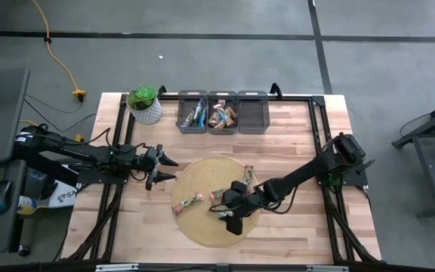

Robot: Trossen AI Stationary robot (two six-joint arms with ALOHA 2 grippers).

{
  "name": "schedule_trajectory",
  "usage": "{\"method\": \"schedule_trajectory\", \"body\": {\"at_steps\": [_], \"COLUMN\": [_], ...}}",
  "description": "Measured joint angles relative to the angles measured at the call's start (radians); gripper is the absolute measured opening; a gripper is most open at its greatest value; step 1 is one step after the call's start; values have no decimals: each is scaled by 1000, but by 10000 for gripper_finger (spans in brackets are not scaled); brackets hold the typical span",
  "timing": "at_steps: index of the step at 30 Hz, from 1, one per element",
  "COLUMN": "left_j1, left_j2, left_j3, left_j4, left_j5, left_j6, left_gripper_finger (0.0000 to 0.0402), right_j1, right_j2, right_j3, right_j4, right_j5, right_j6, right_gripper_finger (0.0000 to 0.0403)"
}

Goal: Pick and place Granola Bars by type
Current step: Put the yellow granola bar into the middle black bin

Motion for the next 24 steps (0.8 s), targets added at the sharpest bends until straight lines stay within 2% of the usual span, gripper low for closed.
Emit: {"method": "schedule_trajectory", "body": {"at_steps": [6, 9, 17, 24], "left_j1": [0, 0, 0, 0], "left_j2": [0, 0, 0, 0], "left_j3": [0, 0, 0, 0], "left_j4": [0, 0, -3, -7], "left_j5": [0, 0, 0, 0], "left_j6": [0, 0, 0, 0], "left_gripper_finger": [248, 248, 248, 248], "right_j1": [22, 25, 25, 25], "right_j2": [94, 132, 146, 146], "right_j3": [28, 33, 35, 35], "right_j4": [-4, -7, -26, -43], "right_j5": [-19, 9, 64, 81], "right_j6": [-19, 3, 38, 60], "right_gripper_finger": [289, 289, 287, 269]}}
